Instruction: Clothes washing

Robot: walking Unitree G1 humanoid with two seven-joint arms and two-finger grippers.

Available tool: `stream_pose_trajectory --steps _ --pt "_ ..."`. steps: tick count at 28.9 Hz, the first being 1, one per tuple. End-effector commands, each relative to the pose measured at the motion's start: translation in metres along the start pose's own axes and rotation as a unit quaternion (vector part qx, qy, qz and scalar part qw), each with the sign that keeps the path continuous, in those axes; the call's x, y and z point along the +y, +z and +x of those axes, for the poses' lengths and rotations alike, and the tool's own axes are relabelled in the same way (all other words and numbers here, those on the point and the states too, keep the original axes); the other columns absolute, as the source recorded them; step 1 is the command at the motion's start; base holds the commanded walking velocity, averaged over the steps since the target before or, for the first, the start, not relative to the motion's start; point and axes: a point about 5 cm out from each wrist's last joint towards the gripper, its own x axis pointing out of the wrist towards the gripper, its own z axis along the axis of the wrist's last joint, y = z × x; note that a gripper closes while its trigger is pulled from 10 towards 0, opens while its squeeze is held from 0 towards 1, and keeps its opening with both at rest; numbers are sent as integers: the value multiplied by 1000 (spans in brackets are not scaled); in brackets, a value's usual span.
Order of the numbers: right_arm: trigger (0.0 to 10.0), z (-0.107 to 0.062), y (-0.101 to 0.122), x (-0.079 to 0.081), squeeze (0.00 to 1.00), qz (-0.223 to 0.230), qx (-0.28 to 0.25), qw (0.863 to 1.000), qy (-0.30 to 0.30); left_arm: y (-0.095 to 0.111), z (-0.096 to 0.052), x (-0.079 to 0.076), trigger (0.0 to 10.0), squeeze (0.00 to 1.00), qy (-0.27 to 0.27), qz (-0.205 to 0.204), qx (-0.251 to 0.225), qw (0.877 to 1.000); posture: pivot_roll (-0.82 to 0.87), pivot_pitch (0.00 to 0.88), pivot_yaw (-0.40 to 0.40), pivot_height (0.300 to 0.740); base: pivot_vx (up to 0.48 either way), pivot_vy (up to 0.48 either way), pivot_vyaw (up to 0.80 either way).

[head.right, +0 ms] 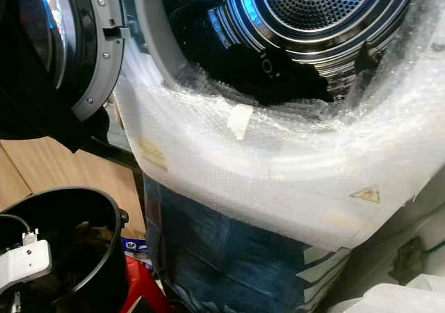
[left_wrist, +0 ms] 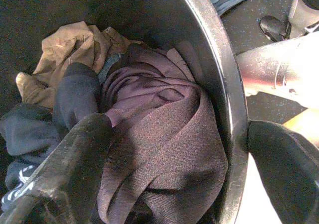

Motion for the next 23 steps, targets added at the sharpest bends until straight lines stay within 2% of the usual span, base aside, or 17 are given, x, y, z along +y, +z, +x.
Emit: stream_pose_trajectory --steps 1,4,7,12,18,23 --pt "10000 -1 -4 -4 0 -7 9 1000 -8 -4 -8 5 10000 0 15 0 17 1000 63 0 -63 740 0 0 0" --pt "10000 -1 -6 -4 0 -4 10 1000 -6 -7 -9 5 10000 0 11 1 25 1000 61 0 -63 740 0 0 0" --pt "10000 -2 -8 -5 0 -7 11 1000 -5 -5 -11 8 10000 0 24 -4 12 1000 62 0 -63 740 0 0 0" --pt "10000 -2 -9 -5 0 -19 16 1000 -4 17 -18 9 10000 0 14 -31 -69 997 63 0 -70 740 0 0 0" --pt "10000 -2 -9 -4 0 -20 17 1000 -2 19 -23 5 10000 0 -11 -38 -77 996 66 0 -73 740 0 0 0" --pt "10000 -1 -9 -3 0 -22 20 1000 0 10 -27 7 10000 0 -7 -45 -44 998 68 0 -70 740 0 0 0"
